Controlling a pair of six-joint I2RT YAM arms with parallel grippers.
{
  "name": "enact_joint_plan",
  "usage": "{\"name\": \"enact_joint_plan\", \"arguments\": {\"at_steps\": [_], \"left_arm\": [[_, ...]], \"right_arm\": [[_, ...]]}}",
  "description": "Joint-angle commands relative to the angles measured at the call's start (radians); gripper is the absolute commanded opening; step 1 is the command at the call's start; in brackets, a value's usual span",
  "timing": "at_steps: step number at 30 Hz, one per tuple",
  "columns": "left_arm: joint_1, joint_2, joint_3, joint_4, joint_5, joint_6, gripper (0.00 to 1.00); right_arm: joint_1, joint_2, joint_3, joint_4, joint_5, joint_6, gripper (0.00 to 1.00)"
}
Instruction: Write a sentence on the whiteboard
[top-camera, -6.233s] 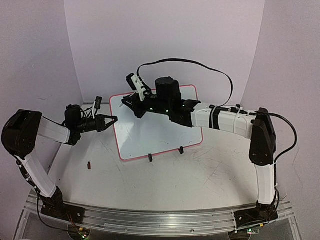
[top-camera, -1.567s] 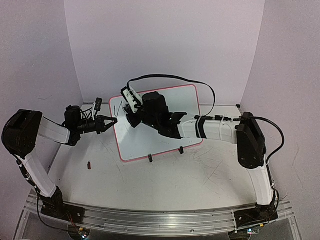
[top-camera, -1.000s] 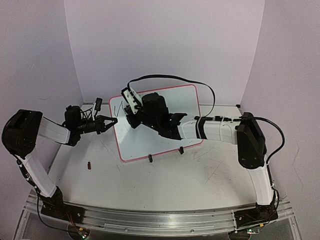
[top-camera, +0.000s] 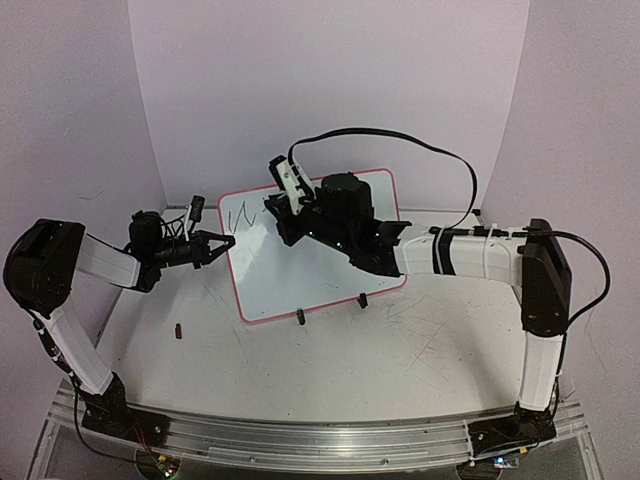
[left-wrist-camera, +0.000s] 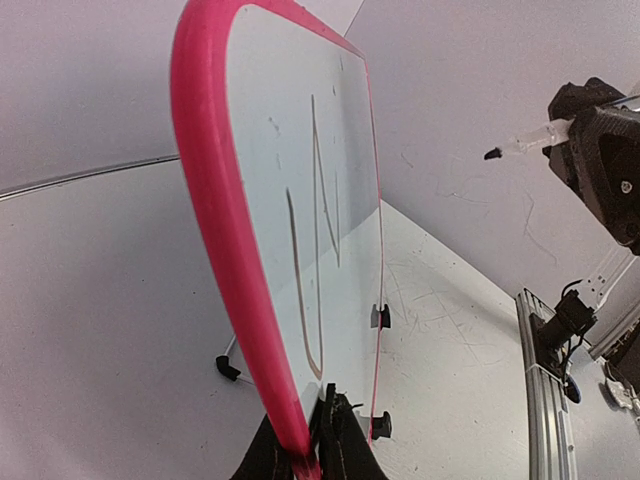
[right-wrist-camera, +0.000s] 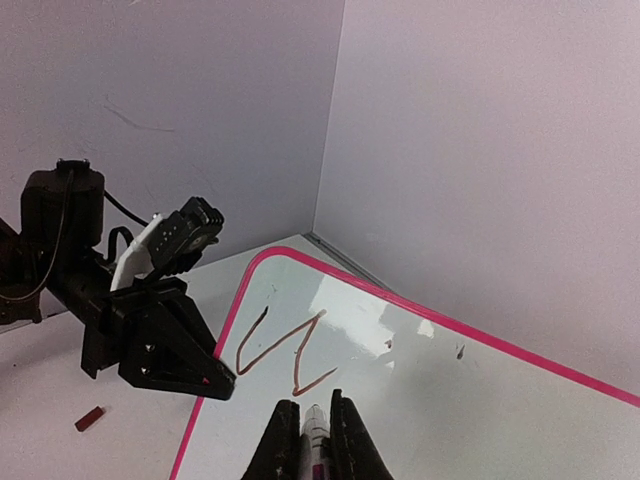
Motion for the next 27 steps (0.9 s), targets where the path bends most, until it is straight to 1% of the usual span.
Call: {"name": "enact_joint_plan", "arguments": {"at_steps": [1, 11, 16, 19, 27], "left_arm": [[-0.001, -0.013, -0.005, 0.021, -0.079, 0.108, 0.0], [-0.002, -0.019, -0.007, 0.016, -0.097, 0.112, 0.0], [-0.002, -0.023, -0.011, 0.013, -0.1, 0.113, 0.0], [-0.001, -0.023, -0.009, 0.011, -0.1, 0.113, 0.0], [-0.002, -0.018, -0.005, 0.007, -0.1, 0.113, 0.0]], "right_arm": [[-0.006, 0.021, 0.06, 0.031, 0.016, 0.015, 0.0], [-0.008, 0.024, 0.05, 0.026, 0.052, 0.007, 0.0], [-0.045, 0.032, 0.068, -0.012, -0.049, 0.084, 0.0], [-0.053, 0.045, 0.076, -0.019, -0.093, 0.086, 0.0], [-0.05, 0.102, 0.141, -0.066, -0.128, 0.075, 0.0]]}}
